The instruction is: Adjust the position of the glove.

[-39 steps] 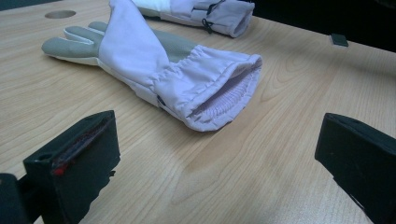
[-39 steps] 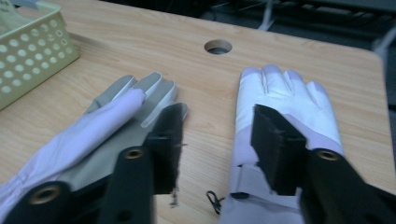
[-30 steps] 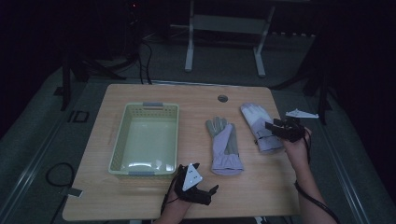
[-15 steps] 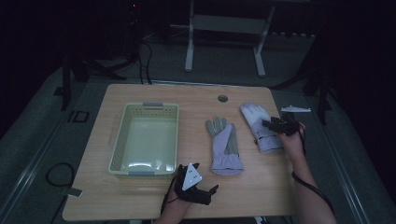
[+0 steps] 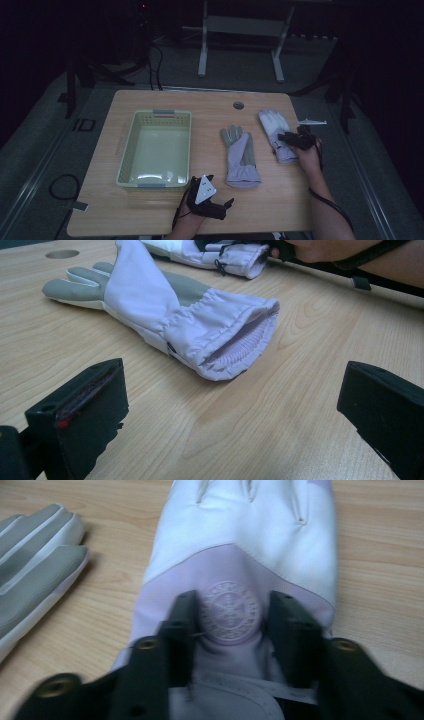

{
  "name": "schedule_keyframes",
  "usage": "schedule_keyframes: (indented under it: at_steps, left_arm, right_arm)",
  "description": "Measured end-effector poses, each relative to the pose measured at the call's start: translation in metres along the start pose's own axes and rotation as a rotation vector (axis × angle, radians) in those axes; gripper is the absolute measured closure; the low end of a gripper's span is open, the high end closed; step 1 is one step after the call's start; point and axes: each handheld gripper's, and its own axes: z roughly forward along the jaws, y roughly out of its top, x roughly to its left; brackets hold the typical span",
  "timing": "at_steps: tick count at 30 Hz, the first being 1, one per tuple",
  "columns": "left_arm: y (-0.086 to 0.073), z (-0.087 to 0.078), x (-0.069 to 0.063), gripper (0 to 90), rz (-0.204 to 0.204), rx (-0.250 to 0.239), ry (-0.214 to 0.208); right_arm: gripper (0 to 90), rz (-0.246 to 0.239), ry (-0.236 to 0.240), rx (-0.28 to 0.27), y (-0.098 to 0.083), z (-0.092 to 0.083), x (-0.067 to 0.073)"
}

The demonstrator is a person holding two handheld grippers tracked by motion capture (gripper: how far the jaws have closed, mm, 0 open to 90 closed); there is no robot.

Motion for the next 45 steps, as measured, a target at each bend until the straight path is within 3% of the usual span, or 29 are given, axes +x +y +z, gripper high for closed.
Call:
schedule_keyframes:
  at_steps: [4, 6, 11, 17, 22, 27, 34, 37, 45]
  left_arm:
    - [0.0, 0.0, 0.0, 0.2, -0.001, 0.0, 0.0]
    - [0.0, 0.0, 0.0, 0.2, 0.0, -0.001, 0.0]
    - [0.0, 0.0, 0.0, 0.2, -0.001, 0.0, 0.0]
    - [0.0, 0.0, 0.0, 0.2, -0.001, 0.0, 0.002]
    - [0.0, 0.0, 0.0, 0.2, -0.001, 0.001, 0.004]
    - [0.0, 0.0, 0.0, 0.2, 0.002, 0.001, 0.005]
    - [0.0, 0.0, 0.0, 0.2, 0.001, 0.002, 0.006]
    - [0.0, 0.0, -0.001, 0.2, 0.003, 0.002, 0.006]
    - [0.0, 0.0, 0.0, 0.2, 0.003, 0.004, 0.007]
  right_arm:
    - [65.0, -0.006, -0.005, 0.035, 0.004, 0.0, 0.003]
    - [74.3, 0.014, 0.001, 0.055, 0.008, -0.001, 0.005]
    - [79.1, 0.048, 0.01, 0.029, 0.011, -0.011, 0.007]
    - [79.8, 0.061, -0.002, 0.001, 0.019, -0.037, 0.014]
    - [80.0, 0.067, 0.02, -0.044, 0.021, -0.069, 0.024]
    - [80.0, 0.058, 0.012, -0.068, 0.02, -0.099, 0.035]
    - [79.9, 0.075, -0.033, -0.082, 0.008, -0.128, 0.047]
    - [79.9, 0.113, -0.051, -0.093, -0.007, -0.14, 0.052]
    - [79.7, 0.128, -0.051, -0.063, -0.035, -0.146, 0.061]
